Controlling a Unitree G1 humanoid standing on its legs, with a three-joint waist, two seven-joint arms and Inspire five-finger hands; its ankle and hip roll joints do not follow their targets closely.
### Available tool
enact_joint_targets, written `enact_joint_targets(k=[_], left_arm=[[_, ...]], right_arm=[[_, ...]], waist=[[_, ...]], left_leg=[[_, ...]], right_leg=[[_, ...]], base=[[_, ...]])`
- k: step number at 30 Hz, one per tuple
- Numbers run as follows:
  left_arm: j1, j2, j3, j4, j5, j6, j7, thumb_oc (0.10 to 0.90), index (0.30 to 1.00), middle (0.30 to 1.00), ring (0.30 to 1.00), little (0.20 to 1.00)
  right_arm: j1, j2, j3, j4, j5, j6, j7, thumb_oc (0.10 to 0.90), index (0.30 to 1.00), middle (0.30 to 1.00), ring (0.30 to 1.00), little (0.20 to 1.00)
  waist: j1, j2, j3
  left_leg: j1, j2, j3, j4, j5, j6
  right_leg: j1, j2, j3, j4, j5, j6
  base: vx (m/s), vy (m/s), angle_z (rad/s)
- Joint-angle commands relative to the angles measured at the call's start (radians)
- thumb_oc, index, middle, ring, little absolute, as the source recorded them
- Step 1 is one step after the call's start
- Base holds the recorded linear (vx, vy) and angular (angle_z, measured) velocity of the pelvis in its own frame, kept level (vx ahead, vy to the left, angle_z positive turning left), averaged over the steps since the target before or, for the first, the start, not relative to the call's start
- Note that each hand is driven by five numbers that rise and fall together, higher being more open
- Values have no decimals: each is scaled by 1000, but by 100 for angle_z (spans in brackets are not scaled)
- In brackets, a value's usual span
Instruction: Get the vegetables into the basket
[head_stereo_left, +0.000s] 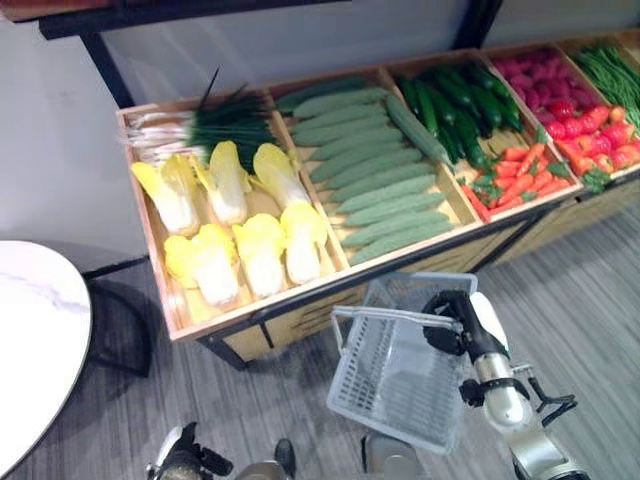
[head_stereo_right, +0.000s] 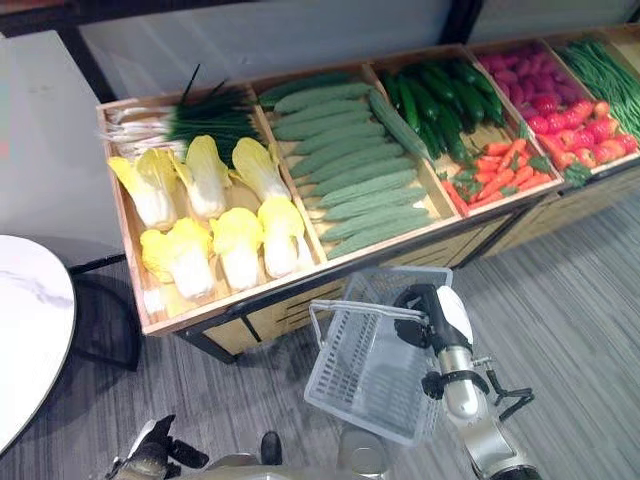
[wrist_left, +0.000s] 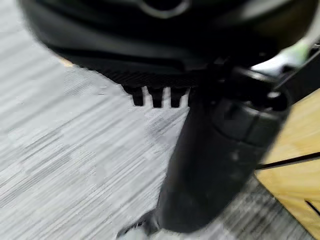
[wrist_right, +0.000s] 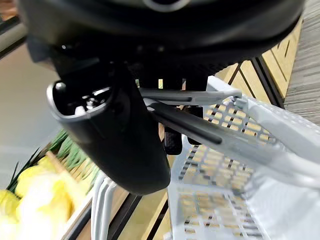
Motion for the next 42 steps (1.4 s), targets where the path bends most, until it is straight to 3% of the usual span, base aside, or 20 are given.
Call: enact_joint_targets(k=[1,4,11,12,17,21,23,26,28,31,34,37,38,39,42], left_arm=[[-56,46,-1,11,-15,-16,27,900,1000,1000,1000,1000],[-57,31,-5,17,-18,-15,33,900,1000,1000,1000,1000],[-32,20,21,47,-20,-11,43,900,1000,1000,1000,1000],[-16,21,61,67,-40,-11,58,900,1000,1000,1000,1000],[-7,28,146,83,-107,-13,100,900,1000,1000,1000,1000],[-10,46,282,36,-270,-65,237,900,1000,1000,1000,1000],[-18,63,410,26,-433,-120,340,900,1000,1000,1000,1000],[-29,78,476,39,-536,-159,377,900,1000,1000,1000,1000],[-37,127,572,119,-666,-205,437,900,1000,1000,1000,1000],[-40,156,615,136,-738,-233,451,900,1000,1000,1000,1000],[-47,175,601,107,-725,-246,459,900,1000,1000,1000,1000],[-44,203,536,-139,-592,-291,541,900,1000,1000,1000,1000],[-28,212,513,-327,-495,-305,595,900,1000,1000,1000,1000],[-23,217,501,-398,-454,-307,612,900,1000,1000,1000,1000],[1,227,472,-719,-230,-260,685,900,1000,1000,1000,1000]], right_arm=[[-98,-23,-89,-124,42,-108,-45,400,300,300,300,300],[-79,-39,-108,-81,35,-102,-63,400,300,300,300,300],[-44,-50,-140,20,1,-75,-101,400,300,300,300,300],[-34,-27,-152,120,14,-74,-120,400,300,300,300,300],[-17,5,-159,218,26,-72,-135,400,300,300,300,300],[-26,53,-145,410,35,-70,-184,400,300,300,300,300],[-38,74,-119,514,39,-64,-203,400,300,300,300,300],[-54,88,-97,595,52,-62,-211,400,300,300,300,300],[-81,107,-64,764,95,-59,-201,400,300,300,300,300],[-107,125,-49,889,122,-54,-192,400,300,300,300,300],[-119,132,-53,957,135,-53,-187,400,300,300,300,300],[-126,132,-103,1022,166,-53,-208,400,300,300,300,300],[-119,133,-127,1036,170,-50,-216,400,300,300,300,300],[-115,134,-135,1044,170,-47,-218,400,300,300,300,300],[-95,140,-167,1056,165,-42,-223,400,300,300,300,300]], waist=[[-10,-21,-4],[-23,-12,-13],[-26,-4,-34],[-22,-6,-40],[-21,-14,-47],[-4,-25,-55],[6,-32,-62],[7,-35,-66],[12,-30,-76],[14,-24,-83],[14,-19,-83],[12,-13,-79],[13,-13,-77],[13,-14,-76],[17,-21,-76]], left_leg=[[-40,103,19,49,66,-47],[-43,121,42,29,105,-66],[-16,120,65,-48,106,-67],[-2,112,70,-69,103,-61],[3,102,63,-82,99,-58],[-6,95,42,-82,96,-58],[-6,94,34,-82,95,-62],[-5,95,30,-82,93,-65],[1,97,30,-82,92,-69],[6,97,30,-82,88,-71],[7,98,28,-82,88,-73],[3,98,22,-82,93,-74],[0,99,18,-82,94,-75],[-2,99,16,-82,94,-75],[-4,99,9,-82,93,-74]], right_leg=[[53,-32,-35,71,-101,48],[82,-39,-77,35,-96,41],[98,-40,-99,9,-89,43],[100,-43,-91,0,-80,47],[100,-53,-91,-2,-70,54],[105,-64,-108,-5,-64,60],[113,-68,-116,-11,-63,63],[121,-70,-121,-15,-64,64],[131,-69,-126,-21,-65,64],[137,-68,-128,-27,-65,63],[139,-67,-130,-28,-67,62],[137,-67,-133,-28,-66,65],[137,-67,-136,-29,-67,66],[137,-67,-136,-29,-67,66],[139,-68,-137,-30,-69,68]], base=[[23,-214,13],[-2,-95,37],[-1,-25,28],[-32,46,-16],[-18,36,-5],[-12,13,9],[6,-8,11],[8,-7,10],[11,-1,3],[3,0,2],[0,0,0],[-25,2,2],[-33,-9,6],[-31,-17,10],[-17,-17,5]])
